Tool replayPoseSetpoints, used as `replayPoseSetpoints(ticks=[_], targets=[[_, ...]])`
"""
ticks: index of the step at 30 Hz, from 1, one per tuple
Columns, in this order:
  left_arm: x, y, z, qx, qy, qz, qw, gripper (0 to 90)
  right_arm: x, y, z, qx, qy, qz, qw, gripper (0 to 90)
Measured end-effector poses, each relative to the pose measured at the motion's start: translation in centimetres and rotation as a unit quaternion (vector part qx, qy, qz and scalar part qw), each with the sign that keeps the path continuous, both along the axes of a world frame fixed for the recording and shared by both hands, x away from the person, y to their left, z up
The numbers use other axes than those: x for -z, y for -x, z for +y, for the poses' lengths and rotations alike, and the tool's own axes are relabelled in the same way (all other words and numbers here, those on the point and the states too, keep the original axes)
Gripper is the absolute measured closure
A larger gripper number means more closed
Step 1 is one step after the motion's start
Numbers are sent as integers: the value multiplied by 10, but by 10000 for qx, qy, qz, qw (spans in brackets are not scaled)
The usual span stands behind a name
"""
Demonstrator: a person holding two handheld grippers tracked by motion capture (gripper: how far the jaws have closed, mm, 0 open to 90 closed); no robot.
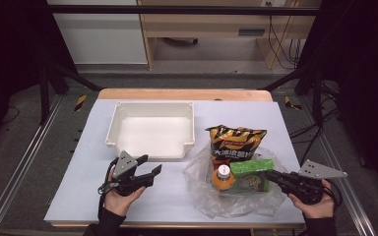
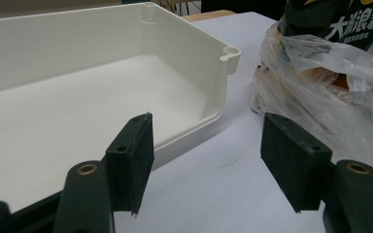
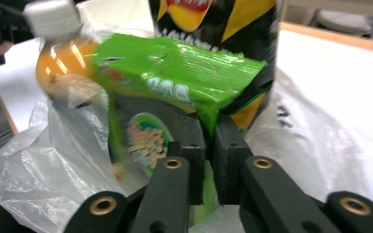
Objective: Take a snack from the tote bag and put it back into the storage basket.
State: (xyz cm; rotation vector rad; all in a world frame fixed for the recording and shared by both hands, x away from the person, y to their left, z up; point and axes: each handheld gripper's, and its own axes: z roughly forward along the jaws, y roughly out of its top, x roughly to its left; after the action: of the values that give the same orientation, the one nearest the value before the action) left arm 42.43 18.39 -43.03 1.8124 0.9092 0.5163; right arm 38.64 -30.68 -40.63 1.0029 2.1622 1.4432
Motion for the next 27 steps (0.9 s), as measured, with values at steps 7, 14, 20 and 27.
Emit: replayPoseSetpoints(ticks=[7,14,20,27], targets=[[-1,1,-1,-11,26,-25,10000,362,-16,10,-7,206,-275,-372,9987,866],[-5,2,0,-19,54,-66,10000,362,-31,16,-8,447,-485,-745,9950,868],[-8,3,0,-26,78,-114,9999,361,-42,18,-8,576,-639,-992,9913,871],[-14,4,3,-64,130,-173,9997,360,-61,18,-3,649,-717,-1219,9878,876]])
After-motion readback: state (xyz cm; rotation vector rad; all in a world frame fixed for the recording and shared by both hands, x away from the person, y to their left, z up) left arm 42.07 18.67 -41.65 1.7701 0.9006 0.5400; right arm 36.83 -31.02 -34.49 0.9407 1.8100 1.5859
